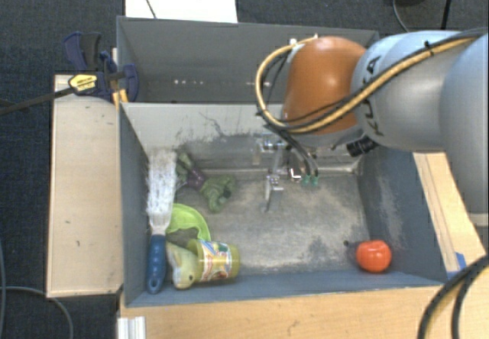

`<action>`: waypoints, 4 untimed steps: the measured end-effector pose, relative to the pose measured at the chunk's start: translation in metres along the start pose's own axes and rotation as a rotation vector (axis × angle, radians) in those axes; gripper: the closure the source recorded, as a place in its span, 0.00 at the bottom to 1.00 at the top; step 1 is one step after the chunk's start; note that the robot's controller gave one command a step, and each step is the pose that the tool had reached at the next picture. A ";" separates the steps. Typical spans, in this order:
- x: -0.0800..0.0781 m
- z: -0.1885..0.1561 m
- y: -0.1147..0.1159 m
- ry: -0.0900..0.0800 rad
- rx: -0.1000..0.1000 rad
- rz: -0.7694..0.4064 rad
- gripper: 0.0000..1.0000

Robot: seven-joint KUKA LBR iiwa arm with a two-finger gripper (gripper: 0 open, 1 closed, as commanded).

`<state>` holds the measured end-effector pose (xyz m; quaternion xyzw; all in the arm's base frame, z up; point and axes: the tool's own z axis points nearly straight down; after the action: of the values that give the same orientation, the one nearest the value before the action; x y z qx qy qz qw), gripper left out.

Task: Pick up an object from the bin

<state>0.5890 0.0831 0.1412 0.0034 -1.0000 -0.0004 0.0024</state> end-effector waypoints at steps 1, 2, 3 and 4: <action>-0.002 -0.005 0.000 -0.008 -0.001 0.002 0.00; 0.012 0.040 0.026 -0.013 -0.001 0.080 0.00; 0.014 0.066 0.033 -0.004 0.000 0.022 0.00; 0.027 0.066 0.065 -0.023 -0.001 0.006 1.00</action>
Offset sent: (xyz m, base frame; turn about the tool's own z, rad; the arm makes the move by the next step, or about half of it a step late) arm -0.0237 0.0426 -0.0704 0.1183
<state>0.5613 0.1477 0.0758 0.0007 -1.0000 -0.0010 -0.0092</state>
